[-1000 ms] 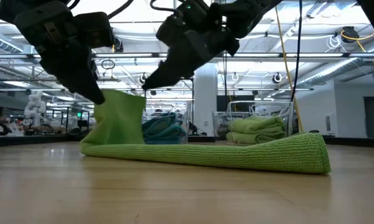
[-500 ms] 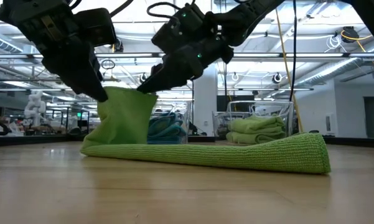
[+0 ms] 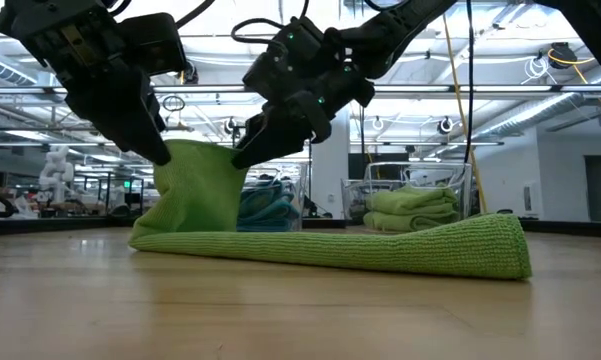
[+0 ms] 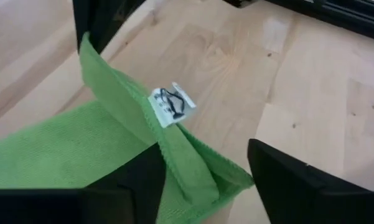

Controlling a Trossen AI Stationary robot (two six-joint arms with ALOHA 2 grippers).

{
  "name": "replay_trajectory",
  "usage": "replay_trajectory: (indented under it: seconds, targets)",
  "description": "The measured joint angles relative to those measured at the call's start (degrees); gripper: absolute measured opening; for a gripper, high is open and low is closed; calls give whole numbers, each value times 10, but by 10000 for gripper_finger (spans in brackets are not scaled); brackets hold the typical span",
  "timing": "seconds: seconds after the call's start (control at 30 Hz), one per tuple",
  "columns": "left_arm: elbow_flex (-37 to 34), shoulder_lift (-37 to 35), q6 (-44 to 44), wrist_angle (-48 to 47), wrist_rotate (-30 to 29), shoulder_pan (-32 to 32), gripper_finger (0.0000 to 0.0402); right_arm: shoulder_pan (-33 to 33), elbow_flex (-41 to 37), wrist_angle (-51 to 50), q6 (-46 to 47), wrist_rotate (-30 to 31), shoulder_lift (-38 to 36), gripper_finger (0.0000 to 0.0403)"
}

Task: Fold microfiber towels
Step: Fold the green microfiber towel

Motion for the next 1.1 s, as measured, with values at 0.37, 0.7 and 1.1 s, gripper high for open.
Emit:
replay_trajectory:
  seconds: [0.37, 0.7, 1.1]
  targets:
    - [0, 0, -1, -2, 0, 0, 2, 4, 0, 1, -16, 9, 16, 91]
    - [1, -24, -39, -42, -17, 1, 1, 5, 0, -118, -11, 61, -50, 7]
    - [71, -133, 72, -83, -121, 82, 1, 4, 0, -349, 167, 91, -235, 2]
